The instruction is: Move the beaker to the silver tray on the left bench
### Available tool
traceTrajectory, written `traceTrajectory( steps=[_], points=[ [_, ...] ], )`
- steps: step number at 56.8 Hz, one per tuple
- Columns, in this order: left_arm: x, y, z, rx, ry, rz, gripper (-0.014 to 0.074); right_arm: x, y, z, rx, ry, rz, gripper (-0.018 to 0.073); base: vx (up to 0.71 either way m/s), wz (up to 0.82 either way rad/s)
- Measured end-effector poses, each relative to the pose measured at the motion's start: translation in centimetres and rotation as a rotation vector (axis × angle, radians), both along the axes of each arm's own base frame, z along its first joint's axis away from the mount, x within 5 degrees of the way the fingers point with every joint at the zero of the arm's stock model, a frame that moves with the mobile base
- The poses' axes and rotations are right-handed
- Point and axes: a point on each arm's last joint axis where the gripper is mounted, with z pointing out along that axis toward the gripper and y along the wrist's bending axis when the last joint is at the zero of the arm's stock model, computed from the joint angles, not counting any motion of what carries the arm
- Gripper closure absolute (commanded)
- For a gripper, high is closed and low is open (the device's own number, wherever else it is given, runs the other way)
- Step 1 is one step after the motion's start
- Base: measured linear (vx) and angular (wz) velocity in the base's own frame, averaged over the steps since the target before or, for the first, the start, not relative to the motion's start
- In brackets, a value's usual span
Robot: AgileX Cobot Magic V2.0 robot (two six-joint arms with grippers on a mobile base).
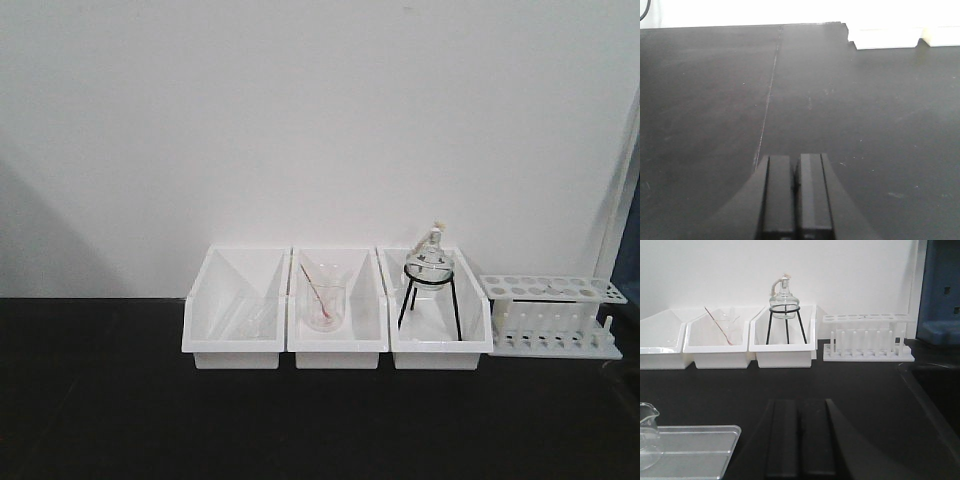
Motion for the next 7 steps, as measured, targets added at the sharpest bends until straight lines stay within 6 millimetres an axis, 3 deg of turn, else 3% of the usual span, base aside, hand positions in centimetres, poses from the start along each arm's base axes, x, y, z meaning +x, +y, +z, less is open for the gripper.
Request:
traceTrajectory(
  steps=[7],
  points=[
    [0.00,0.00,0.00,0.000,0.000,0.000,0.0595,0.00,0.00,0.00,0.000,0.000,0.000,0.0570,0.00,0.00]
  ],
)
